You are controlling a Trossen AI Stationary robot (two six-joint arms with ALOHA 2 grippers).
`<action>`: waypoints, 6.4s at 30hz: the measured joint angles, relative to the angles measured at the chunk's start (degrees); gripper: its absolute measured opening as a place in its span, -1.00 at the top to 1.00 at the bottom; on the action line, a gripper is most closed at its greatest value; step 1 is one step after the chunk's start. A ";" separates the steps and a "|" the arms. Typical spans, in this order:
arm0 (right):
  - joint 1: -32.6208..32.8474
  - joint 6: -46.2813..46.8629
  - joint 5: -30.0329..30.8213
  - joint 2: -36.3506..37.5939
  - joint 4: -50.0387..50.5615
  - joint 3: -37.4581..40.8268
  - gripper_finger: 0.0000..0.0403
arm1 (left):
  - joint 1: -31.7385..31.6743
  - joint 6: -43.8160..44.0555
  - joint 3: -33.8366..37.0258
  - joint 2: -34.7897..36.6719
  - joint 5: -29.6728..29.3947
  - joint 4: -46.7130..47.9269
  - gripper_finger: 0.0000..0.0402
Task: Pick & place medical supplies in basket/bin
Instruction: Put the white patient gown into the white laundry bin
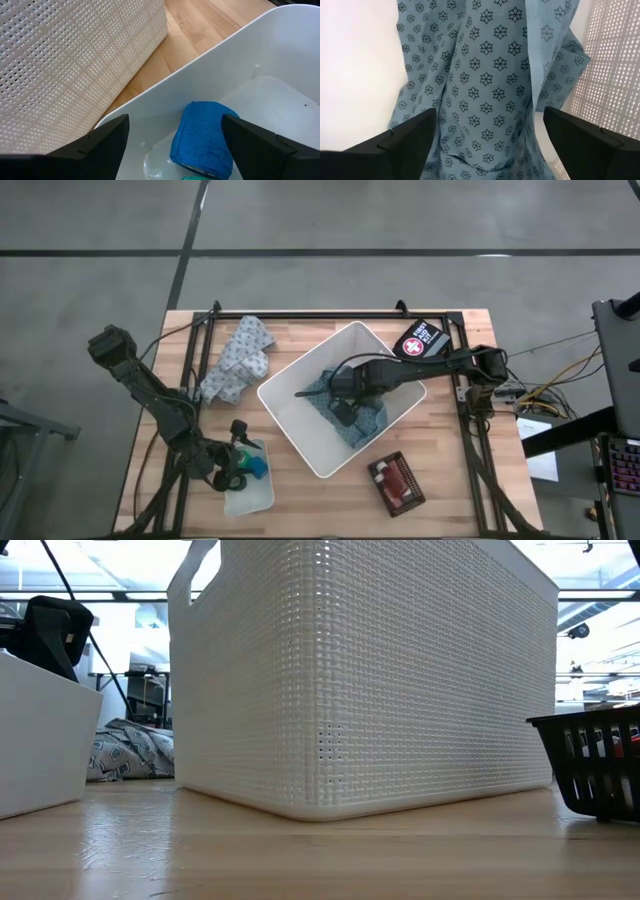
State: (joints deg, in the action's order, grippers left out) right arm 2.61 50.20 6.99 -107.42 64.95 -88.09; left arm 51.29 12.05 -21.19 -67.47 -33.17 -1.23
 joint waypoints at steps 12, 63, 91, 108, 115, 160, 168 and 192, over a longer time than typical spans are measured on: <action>0.50 -5.20 0.32 -0.02 -1.08 0.04 -0.81 | -0.02 0.00 0.00 0.01 0.00 0.00 -0.60; 32.52 -12.86 42.55 24.96 -4.45 -1.65 -0.83 | -0.01 0.01 0.00 0.00 0.00 0.22 -0.60; 35.69 -43.67 28.89 56.92 -58.62 38.35 -0.83 | -0.02 0.02 0.00 0.01 0.01 0.24 -0.60; 38.91 -41.28 25.26 66.82 -82.81 65.09 -0.83 | -0.02 0.00 0.00 0.01 0.02 0.24 -0.60; 40.81 -45.23 10.08 67.30 -94.08 71.12 -0.83 | -0.02 0.02 0.00 0.01 0.00 0.24 -0.60; 41.00 -45.73 -2.58 66.95 -93.70 73.37 -0.83 | -0.01 0.02 0.00 -0.01 0.00 0.25 -0.60; 41.00 -45.73 -2.58 66.97 -93.70 73.34 -0.83 | 0.00 0.02 0.00 -0.01 0.02 0.24 -0.60; 41.00 -45.75 -2.58 66.97 -93.54 73.32 -0.83 | -0.87 -8.48 -17.31 10.12 1.68 20.17 -0.60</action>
State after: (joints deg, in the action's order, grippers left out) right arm 43.62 4.45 4.40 -40.45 -28.59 -14.76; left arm 50.41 3.57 -38.50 -57.35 -31.49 18.93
